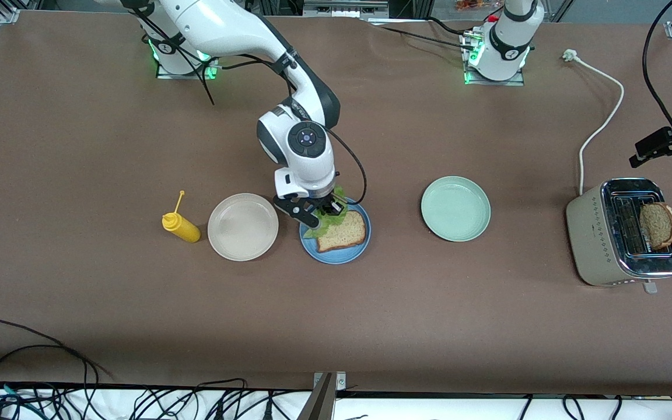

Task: Make sandwich in blue plate with both arms
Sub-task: 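Lower the lettuce onto the bread and open the right gripper, then withdraw the right gripper from the plate toward the yellow bottle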

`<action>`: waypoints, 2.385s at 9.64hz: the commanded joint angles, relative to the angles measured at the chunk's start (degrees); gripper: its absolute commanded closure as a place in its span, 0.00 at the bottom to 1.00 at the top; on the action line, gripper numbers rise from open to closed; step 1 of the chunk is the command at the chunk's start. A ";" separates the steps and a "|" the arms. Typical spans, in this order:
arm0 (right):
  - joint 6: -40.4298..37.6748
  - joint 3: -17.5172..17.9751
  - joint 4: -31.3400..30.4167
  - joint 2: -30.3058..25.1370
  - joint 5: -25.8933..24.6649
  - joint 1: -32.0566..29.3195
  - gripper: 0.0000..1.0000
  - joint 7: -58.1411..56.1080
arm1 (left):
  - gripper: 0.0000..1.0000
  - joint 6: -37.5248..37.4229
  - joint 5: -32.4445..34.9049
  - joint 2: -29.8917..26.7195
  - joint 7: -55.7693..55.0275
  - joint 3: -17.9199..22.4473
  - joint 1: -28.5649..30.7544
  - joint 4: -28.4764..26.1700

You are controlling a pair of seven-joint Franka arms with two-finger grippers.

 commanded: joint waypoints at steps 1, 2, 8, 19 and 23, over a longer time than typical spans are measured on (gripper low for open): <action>-0.01 -0.55 3.78 2.05 -1.06 0.87 1.00 4.63 | 0.00 -0.15 1.39 0.57 -0.50 0.24 -0.66 1.25; 0.26 -0.72 5.00 3.36 -1.23 1.66 1.00 7.44 | 0.00 -0.15 1.39 0.57 -0.50 0.24 -0.66 1.25; 1.22 -0.90 5.63 4.95 -2.99 2.37 0.45 10.81 | 0.00 -0.15 1.31 0.65 -0.41 0.33 -0.66 1.25; -7.02 -1.86 5.63 0.40 -2.99 -1.30 0.00 -6.99 | 0.00 -0.24 1.31 0.65 -0.58 0.24 -1.01 1.25; -17.75 -1.86 5.37 -6.46 -2.72 -8.69 0.00 -42.55 | 0.00 -0.32 1.31 0.65 -1.11 -0.11 -1.01 1.16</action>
